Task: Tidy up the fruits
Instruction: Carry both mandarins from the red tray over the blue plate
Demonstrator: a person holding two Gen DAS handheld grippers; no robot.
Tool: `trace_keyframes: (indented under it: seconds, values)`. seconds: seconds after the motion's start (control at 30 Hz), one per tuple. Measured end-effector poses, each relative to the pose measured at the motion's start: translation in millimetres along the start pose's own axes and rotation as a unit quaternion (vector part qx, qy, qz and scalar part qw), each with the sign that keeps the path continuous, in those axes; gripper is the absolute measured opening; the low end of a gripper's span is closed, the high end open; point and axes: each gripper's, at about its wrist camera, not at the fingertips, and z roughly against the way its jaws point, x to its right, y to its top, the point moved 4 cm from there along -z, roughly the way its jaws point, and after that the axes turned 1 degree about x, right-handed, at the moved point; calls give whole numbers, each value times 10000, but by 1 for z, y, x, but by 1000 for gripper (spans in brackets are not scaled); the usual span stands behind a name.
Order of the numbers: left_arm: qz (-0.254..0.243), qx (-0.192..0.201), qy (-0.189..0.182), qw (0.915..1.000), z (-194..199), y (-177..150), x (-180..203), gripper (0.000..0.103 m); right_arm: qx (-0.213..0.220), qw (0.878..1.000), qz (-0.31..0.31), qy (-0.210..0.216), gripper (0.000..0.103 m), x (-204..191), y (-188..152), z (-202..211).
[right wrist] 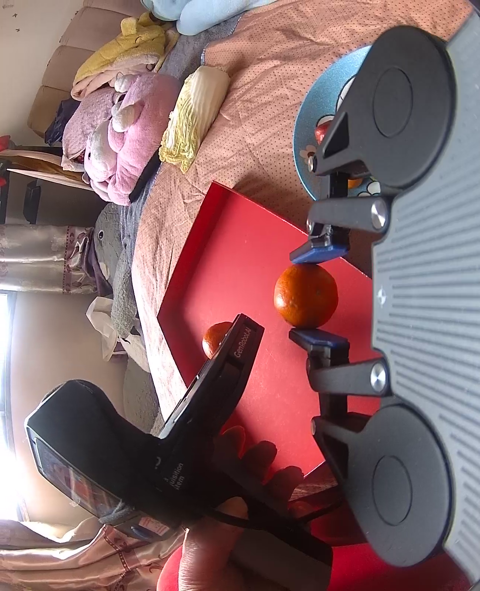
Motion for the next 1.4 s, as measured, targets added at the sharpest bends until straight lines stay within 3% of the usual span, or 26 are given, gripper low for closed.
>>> trace_keyframes:
  seconds: [0.83,1.4]
  values:
    - [-204,119,-705,9972,8,8,65,40,73,9968,-561,-569,44,66,-37,52]
    - [-371,177,-1044,9937,6,22,108,40,61,9931,-873,-787,44,105,-58,65]
